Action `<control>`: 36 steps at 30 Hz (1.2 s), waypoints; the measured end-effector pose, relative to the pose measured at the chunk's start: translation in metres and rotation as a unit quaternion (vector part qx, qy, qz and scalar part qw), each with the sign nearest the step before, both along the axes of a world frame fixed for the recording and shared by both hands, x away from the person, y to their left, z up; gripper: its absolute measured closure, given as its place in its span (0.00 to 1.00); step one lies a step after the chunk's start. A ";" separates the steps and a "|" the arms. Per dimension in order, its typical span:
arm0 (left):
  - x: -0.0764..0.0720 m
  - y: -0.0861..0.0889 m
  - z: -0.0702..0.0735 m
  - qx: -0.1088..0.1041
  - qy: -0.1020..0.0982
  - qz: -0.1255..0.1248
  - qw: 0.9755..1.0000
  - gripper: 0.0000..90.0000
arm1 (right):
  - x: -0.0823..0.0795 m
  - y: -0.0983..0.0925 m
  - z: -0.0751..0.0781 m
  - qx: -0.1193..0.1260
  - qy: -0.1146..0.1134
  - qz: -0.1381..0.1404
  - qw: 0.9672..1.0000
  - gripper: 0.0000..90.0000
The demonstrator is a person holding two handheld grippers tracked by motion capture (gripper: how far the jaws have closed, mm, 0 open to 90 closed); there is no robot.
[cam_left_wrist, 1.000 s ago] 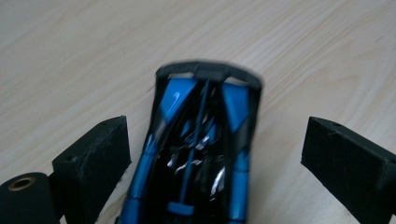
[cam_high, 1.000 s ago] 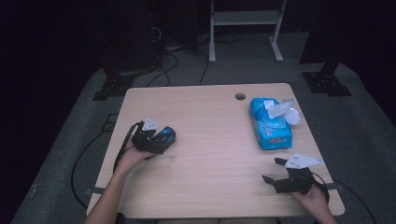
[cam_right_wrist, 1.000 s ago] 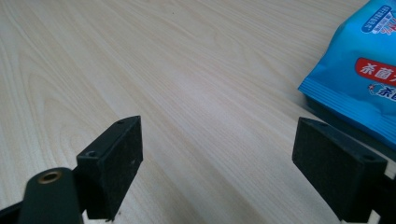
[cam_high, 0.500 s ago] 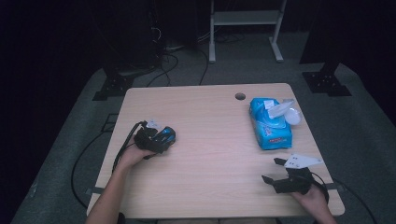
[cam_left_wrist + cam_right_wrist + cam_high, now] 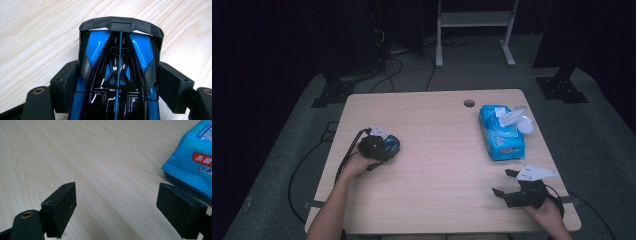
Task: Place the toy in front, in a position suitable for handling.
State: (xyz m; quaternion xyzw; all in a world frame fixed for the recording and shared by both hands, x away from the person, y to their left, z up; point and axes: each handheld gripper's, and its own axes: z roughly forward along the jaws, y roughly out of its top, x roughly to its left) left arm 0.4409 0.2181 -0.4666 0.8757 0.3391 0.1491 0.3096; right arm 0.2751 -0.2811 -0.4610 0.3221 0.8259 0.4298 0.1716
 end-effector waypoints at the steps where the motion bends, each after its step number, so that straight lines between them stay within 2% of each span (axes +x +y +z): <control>1: 0.000 0.000 0.000 0.003 -0.003 -0.002 1.000 0.27 | 0.000 0.000 0.000 0.000 0.001 -0.001 1.000 0.17; 6: -0.003 0.002 0.004 -0.005 -0.020 0.000 1.000 0.28 | -0.001 0.000 0.000 0.002 0.000 -0.002 1.000 0.17; 10: -0.007 0.005 0.014 -0.025 -0.043 0.002 0.999 0.28 | -0.001 -0.001 0.001 0.002 0.000 -0.003 1.000 0.17; 13: -0.013 0.009 0.022 -0.049 -0.061 0.006 0.997 0.28 | -0.001 -0.001 0.001 0.002 -0.002 -0.004 1.000 0.17; 18: -0.022 0.020 0.030 -0.079 -0.079 0.013 0.994 0.28 | -0.001 0.000 0.001 0.001 -0.003 -0.002 1.000 0.17; 21: -0.029 0.028 0.038 -0.100 -0.095 0.020 0.990 0.28 | -0.001 0.001 0.001 0.000 -0.004 -0.002 1.000 0.17; 24: -0.036 0.036 0.049 -0.128 -0.116 0.028 0.985 0.28 | -0.001 0.002 0.001 -0.001 -0.002 -0.003 1.000 0.17; 26: -0.041 0.039 0.057 -0.139 -0.133 0.032 0.981 0.28 | 0.000 0.002 0.001 -0.002 -0.003 -0.002 1.000 0.17; 27: -0.042 0.040 0.059 -0.144 -0.137 0.032 0.980 0.28 | 0.000 0.002 0.001 -0.002 -0.004 -0.001 1.000 0.17; 28: -0.044 0.041 0.062 -0.155 -0.143 0.031 0.977 0.28 | 0.000 0.003 0.001 -0.002 -0.003 -0.001 1.000 0.17; 33: -0.052 0.040 0.074 -0.189 -0.164 0.025 0.968 0.28 | 0.000 0.003 0.001 -0.003 -0.004 -0.002 1.000 0.17; 36: -0.057 0.035 0.077 -0.195 -0.168 0.015 0.966 0.28 | 0.000 0.002 0.001 -0.001 -0.005 -0.002 1.000 0.17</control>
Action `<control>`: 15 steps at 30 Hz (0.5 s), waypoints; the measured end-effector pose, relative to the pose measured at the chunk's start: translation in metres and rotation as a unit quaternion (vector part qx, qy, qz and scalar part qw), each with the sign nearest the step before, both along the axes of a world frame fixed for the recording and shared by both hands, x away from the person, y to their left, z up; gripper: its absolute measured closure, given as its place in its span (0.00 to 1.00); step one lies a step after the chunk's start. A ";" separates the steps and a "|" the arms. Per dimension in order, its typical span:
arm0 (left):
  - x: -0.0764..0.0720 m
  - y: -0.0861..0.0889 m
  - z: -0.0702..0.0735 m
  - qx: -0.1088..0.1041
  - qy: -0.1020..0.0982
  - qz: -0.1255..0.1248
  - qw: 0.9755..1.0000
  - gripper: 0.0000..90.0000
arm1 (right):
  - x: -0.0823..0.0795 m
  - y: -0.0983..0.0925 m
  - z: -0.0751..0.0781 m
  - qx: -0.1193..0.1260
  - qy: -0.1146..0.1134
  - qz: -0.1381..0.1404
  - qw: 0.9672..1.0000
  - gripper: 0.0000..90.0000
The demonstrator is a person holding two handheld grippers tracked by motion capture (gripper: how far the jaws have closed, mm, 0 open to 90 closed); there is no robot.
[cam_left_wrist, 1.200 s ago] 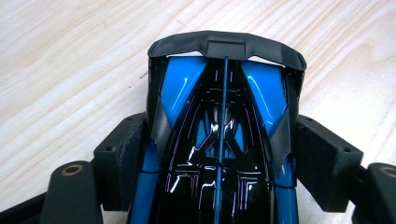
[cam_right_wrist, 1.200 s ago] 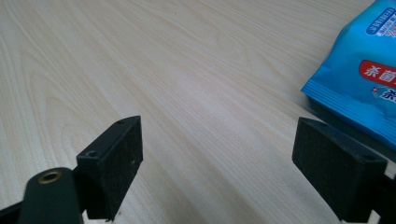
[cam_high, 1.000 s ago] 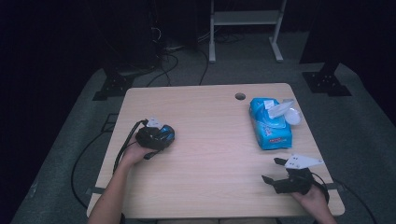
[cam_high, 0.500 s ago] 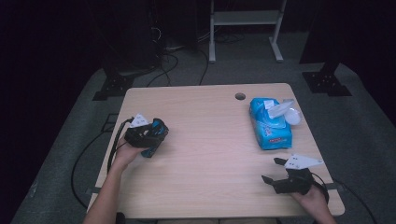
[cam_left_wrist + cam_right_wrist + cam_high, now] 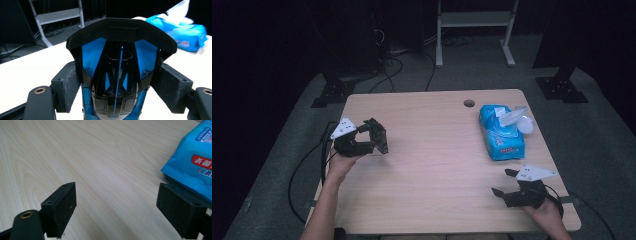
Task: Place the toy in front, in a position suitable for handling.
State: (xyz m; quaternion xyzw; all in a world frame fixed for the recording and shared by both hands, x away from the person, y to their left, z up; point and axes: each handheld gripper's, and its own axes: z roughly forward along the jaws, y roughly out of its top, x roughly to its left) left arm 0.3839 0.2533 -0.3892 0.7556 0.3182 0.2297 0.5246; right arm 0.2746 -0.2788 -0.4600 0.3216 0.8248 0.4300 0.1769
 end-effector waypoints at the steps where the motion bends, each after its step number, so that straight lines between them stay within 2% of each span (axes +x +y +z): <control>1: -0.002 -0.003 0.001 0.002 -0.002 -0.006 1.000 0.28 | 0.000 0.000 0.000 0.000 0.000 0.000 1.000 0.17; 8: -0.015 -0.026 0.005 0.003 -0.010 -0.050 0.999 0.28 | -0.001 -0.001 0.001 -0.001 -0.004 -0.001 1.000 0.17; 12: -0.021 -0.041 0.005 0.006 -0.013 -0.081 0.997 0.28 | -0.002 -0.002 0.003 0.002 -0.008 -0.001 1.000 0.17; 15: -0.025 -0.050 0.003 -0.002 -0.008 -0.105 0.994 0.28 | -0.003 -0.003 0.004 0.005 -0.009 0.000 1.000 0.17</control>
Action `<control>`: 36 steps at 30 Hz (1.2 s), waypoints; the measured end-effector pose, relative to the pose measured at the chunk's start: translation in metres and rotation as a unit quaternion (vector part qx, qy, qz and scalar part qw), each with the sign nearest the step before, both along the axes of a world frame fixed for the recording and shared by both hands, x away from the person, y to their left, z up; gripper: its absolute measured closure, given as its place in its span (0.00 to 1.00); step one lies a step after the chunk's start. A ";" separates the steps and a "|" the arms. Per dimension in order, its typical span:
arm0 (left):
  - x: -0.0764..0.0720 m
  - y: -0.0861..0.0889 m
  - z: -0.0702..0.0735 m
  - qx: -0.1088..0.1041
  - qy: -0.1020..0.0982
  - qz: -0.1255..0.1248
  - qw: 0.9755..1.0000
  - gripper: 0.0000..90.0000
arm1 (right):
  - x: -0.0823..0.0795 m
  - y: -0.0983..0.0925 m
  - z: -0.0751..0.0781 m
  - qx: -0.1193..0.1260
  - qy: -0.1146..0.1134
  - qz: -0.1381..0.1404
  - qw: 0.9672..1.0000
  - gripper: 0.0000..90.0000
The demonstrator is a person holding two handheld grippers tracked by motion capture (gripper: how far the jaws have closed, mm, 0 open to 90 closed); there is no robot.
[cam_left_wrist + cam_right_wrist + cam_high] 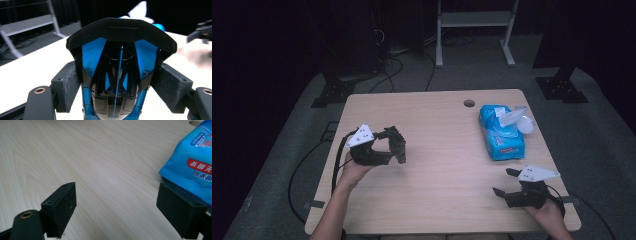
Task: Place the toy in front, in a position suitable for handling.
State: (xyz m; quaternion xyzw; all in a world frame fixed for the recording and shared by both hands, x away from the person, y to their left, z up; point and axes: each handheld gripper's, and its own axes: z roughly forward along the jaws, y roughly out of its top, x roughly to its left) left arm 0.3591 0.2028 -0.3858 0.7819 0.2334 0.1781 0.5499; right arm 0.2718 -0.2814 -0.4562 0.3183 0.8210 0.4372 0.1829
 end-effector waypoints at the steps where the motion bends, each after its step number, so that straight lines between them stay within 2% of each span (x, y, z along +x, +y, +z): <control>1: 0.000 -0.002 -0.001 -0.002 0.001 -0.008 1.000 0.28 | -0.001 0.000 0.001 0.001 -0.001 0.000 1.000 0.17; 4: -0.004 -0.011 -0.002 -0.005 0.006 -0.028 1.000 0.28 | -0.002 0.001 0.002 -0.001 -0.003 0.004 1.000 0.17; 11: -0.008 -0.025 -0.009 0.013 0.015 -0.063 0.998 0.28 | -0.003 0.002 0.003 -0.001 -0.007 0.005 1.000 0.17; 16: -0.005 -0.036 -0.018 0.020 0.026 -0.080 0.996 0.28 | -0.003 0.002 0.003 -0.001 -0.007 0.006 1.000 0.17; 22: 0.002 -0.043 -0.026 0.026 0.043 -0.089 0.995 0.28 | -0.003 0.002 0.004 0.009 -0.007 0.008 1.000 0.17; 27: 0.006 -0.049 -0.032 0.035 0.049 -0.093 0.994 0.28 | -0.003 0.002 0.004 0.009 -0.006 0.008 1.000 0.17; 36: 0.017 -0.060 -0.036 0.018 0.052 -0.091 0.994 0.28 | -0.004 0.002 0.005 0.012 -0.008 0.008 1.000 0.17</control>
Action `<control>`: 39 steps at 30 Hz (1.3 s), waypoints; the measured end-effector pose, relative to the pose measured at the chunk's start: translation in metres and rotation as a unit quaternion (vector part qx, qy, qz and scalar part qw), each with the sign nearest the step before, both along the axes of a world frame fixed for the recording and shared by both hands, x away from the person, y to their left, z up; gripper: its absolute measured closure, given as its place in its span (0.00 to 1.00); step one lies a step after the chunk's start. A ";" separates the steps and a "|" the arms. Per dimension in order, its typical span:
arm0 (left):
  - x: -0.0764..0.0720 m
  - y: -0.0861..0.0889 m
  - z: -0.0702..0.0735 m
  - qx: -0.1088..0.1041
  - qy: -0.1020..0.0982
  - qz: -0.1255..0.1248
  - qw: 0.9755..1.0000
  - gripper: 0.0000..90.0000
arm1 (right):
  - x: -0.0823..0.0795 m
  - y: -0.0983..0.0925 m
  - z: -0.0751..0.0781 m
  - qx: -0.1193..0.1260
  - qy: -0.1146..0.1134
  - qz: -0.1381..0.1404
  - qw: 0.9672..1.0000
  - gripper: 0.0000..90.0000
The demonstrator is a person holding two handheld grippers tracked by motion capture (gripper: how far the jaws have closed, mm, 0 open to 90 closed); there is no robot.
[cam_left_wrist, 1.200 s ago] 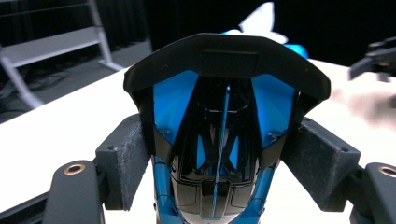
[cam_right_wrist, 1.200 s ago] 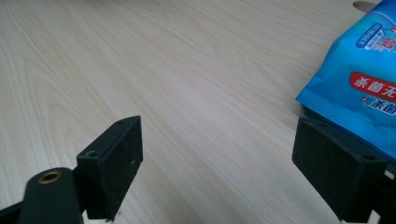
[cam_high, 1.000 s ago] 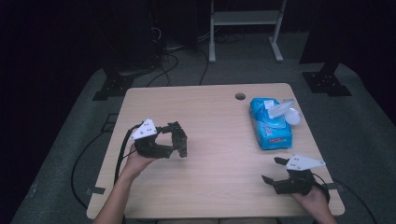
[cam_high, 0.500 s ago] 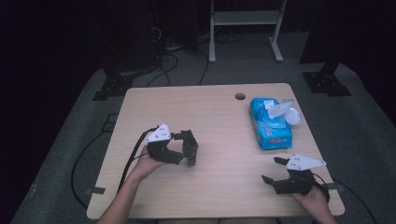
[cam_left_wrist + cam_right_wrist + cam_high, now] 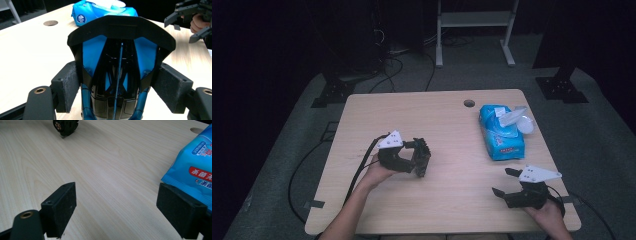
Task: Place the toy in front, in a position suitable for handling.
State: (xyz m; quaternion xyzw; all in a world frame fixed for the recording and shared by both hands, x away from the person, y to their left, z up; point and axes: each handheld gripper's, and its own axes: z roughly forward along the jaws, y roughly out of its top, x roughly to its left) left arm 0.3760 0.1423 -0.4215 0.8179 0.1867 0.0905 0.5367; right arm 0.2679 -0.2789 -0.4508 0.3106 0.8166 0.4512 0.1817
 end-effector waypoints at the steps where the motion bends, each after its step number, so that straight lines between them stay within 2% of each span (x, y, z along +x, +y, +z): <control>1: 0.000 -0.001 0.000 -0.001 0.001 0.001 1.000 0.28 | 0.000 0.000 0.000 0.000 0.000 0.000 1.000 0.17; 8: 0.006 -0.015 -0.003 0.000 -0.001 0.001 1.000 0.28 | 0.000 -0.001 0.001 0.000 -0.003 -0.001 1.000 0.17; 14: 0.011 -0.025 -0.007 -0.006 0.004 0.003 1.000 0.28 | -0.001 -0.003 0.003 0.001 -0.008 -0.003 1.000 0.17; 23: 0.014 -0.039 -0.010 0.009 0.004 0.004 1.000 0.28 | -0.001 -0.004 0.003 0.003 -0.011 -0.004 1.000 0.17; 25: 0.015 -0.043 -0.011 0.014 0.003 0.003 1.000 0.28 | -0.002 -0.004 0.004 0.003 -0.011 -0.005 1.000 0.17; 27: 0.016 -0.049 -0.011 0.027 0.004 0.001 1.000 0.28 | -0.002 -0.005 0.004 0.004 -0.011 -0.006 1.000 0.17; 30: 0.017 -0.060 -0.010 0.050 -0.005 -0.007 0.999 0.28 | -0.002 -0.006 0.005 0.004 -0.013 -0.007 1.000 0.17; 34: 0.019 -0.074 -0.011 0.065 -0.006 -0.014 0.998 0.28 | -0.003 -0.007 0.006 0.006 -0.017 -0.008 1.000 0.17; 39: 0.022 -0.085 -0.019 0.080 0.001 -0.021 0.997 0.28 | -0.004 -0.010 0.006 0.007 -0.017 -0.010 1.000 0.17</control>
